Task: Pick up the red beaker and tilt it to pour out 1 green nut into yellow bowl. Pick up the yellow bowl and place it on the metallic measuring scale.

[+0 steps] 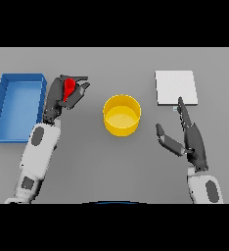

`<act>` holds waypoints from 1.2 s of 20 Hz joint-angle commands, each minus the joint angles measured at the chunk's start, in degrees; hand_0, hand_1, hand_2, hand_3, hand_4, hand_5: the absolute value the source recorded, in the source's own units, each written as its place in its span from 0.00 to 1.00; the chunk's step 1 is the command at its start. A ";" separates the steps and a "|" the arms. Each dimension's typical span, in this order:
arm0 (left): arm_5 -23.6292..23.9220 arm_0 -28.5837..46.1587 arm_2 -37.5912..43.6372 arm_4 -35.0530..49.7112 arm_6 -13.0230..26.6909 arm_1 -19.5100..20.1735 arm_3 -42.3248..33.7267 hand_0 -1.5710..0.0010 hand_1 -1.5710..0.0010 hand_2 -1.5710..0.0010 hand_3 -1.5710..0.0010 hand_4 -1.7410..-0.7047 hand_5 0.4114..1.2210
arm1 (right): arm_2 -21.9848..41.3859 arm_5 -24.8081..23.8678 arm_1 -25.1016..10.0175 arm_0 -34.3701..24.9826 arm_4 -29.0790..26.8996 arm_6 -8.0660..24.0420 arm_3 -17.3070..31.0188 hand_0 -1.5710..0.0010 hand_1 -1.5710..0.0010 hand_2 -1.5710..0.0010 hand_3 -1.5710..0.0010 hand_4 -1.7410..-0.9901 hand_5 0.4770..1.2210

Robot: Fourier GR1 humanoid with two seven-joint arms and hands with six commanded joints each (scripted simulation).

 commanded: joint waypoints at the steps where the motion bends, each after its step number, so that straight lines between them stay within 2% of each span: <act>1: -0.24 -0.52 -1.67 -1.90 2.24 1.37 -0.82 0.01 0.01 0.01 0.01 0.02 0.86 | 0.34 -0.47 0.29 0.12 0.69 -0.27 0.11 1.00 1.00 1.00 1.00 0.66 0.27; 5: -3.85 -3.23 -9.56 -8.88 7.43 6.06 -2.13 0.01 0.01 0.01 0.01 0.01 0.87 | 0.92 -1.00 -0.05 1.54 2.04 0.35 -2.14 1.00 1.00 1.00 1.00 0.66 0.29; 9: -4.94 -5.23 -11.56 -9.81 8.68 8.06 -0.95 0.01 0.01 0.01 0.01 0.01 0.87 | 0.63 -0.26 -0.44 1.36 1.35 2.01 -2.27 1.00 1.00 1.00 1.00 0.66 0.31; 11: -5.55 -7.34 -14.97 -13.39 9.06 9.68 0.31 0.00 0.00 0.00 0.00 0.01 0.87 | 0.80 -0.50 -0.31 1.33 1.71 2.30 -2.35 1.00 1.00 1.00 1.00 0.65 0.32; 12: -6.01 -9.31 -17.15 -15.98 9.86 10.67 1.18 0.00 0.00 0.00 0.00 0.00 0.87 | 1.23 -0.32 -0.16 1.90 1.86 1.03 -2.53 1.00 1.00 1.00 1.00 0.65 0.32; 15: -7.23 -13.74 -24.28 -23.87 9.80 13.33 3.64 0.00 0.00 0.00 0.00 0.00 0.89 | 0.94 0.00 -0.12 1.61 1.08 0.73 -2.69 1.00 1.00 1.00 1.00 0.63 0.33; 17: -7.98 -16.22 -28.15 -27.79 9.07 14.56 5.54 0.00 0.00 0.00 0.00 0.00 0.93 | 0.82 0.08 -0.04 1.13 0.85 2.18 -2.77 1.00 1.00 1.00 1.00 0.63 0.33; 19: -9.07 -19.91 -31.57 -30.93 9.16 13.97 8.79 0.00 0.00 0.00 0.00 0.00 0.96 | 0.78 0.11 0.10 0.25 0.86 2.36 -2.00 1.00 1.00 1.00 1.00 0.63 0.33; 20: -10.44 -21.64 -33.25 -32.45 8.41 14.84 9.85 0.00 0.00 0.00 0.00 0.00 0.96 | 0.39 -0.03 0.01 0.60 0.60 1.41 -1.57 1.00 1.00 1.00 1.00 0.63 0.32; 21: -11.79 -22.55 -35.00 -33.54 7.50 15.24 10.22 0.00 0.00 0.00 0.00 0.05 0.97 | 0.44 0.17 -0.30 1.18 0.61 0.14 -1.79 1.00 1.00 1.00 1.00 0.64 0.32; 23: -13.51 -26.10 -38.77 -36.91 7.01 14.93 13.17 0.00 0.00 0.00 0.00 0.12 0.98 | 0.67 -0.08 0.34 0.84 0.74 0.83 -1.57 1.00 1.00 1.00 1.00 0.64 0.30; 24: -15.70 -27.86 -40.57 -38.07 6.99 15.10 13.98 0.00 0.00 0.00 0.00 0.10 0.99 | 0.70 -0.26 0.30 1.33 0.92 0.24 -1.84 1.00 1.00 1.00 1.00 0.65 0.28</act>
